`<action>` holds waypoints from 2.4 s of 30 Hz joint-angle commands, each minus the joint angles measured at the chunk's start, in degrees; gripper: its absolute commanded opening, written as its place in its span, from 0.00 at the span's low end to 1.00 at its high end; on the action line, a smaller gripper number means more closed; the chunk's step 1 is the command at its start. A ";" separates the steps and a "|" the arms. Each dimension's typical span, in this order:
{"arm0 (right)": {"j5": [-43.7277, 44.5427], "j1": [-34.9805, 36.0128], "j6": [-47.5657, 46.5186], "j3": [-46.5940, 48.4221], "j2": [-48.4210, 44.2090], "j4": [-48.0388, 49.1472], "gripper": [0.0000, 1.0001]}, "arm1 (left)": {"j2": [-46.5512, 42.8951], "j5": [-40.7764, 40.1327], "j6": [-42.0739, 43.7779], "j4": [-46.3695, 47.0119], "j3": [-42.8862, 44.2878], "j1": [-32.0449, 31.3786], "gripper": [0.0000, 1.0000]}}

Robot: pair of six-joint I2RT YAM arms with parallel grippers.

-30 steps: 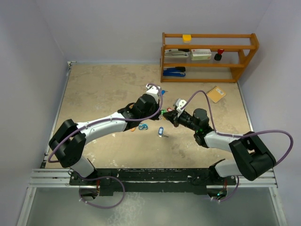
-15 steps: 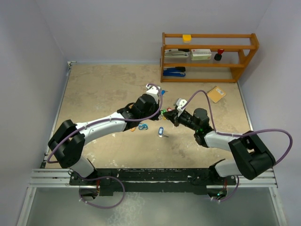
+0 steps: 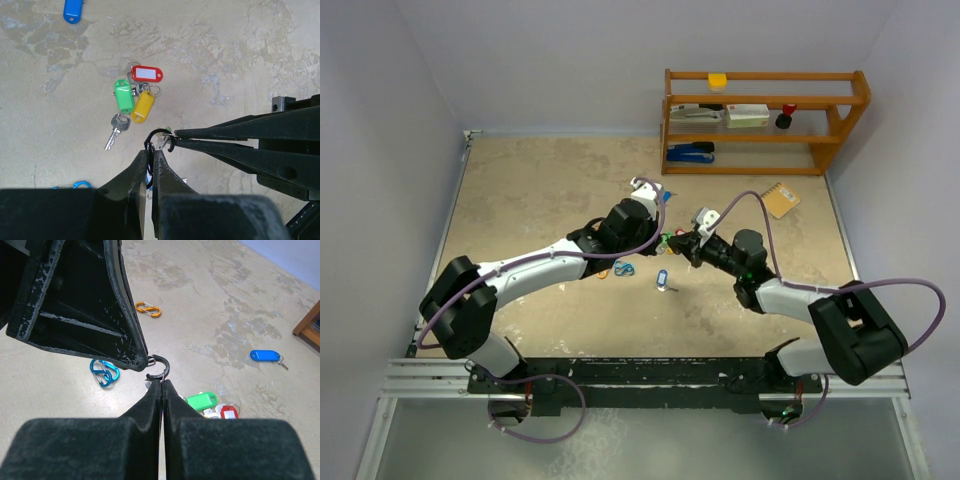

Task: Put the keys on the keyring

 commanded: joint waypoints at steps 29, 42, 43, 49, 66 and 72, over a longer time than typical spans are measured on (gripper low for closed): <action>8.29 -1.53 -0.22 1.76 -4.63 -3.69 0.00 | -13.63 -23.13 -6.00 -1.90 -3.30 0.74 0.79; 25.87 -3.95 5.04 9.17 -2.02 -10.90 0.00 | -19.38 -31.97 -9.52 -4.03 -6.52 2.59 0.91; 27.51 -4.26 5.78 9.68 -1.70 -11.82 0.00 | -19.22 -31.78 -9.41 -3.93 -6.48 2.59 0.91; 34.02 -6.06 7.88 10.01 -0.10 -13.50 0.00 | -18.87 -31.65 -9.71 -3.61 -6.61 2.72 0.91; 43.48 -7.69 15.87 6.68 -0.34 -18.37 0.30 | -16.72 -30.35 -9.96 -3.48 -5.72 2.68 0.91; 42.83 -7.69 16.97 9.48 -0.34 -22.51 0.52 | -16.04 -30.18 -10.06 -3.38 -5.30 2.67 0.91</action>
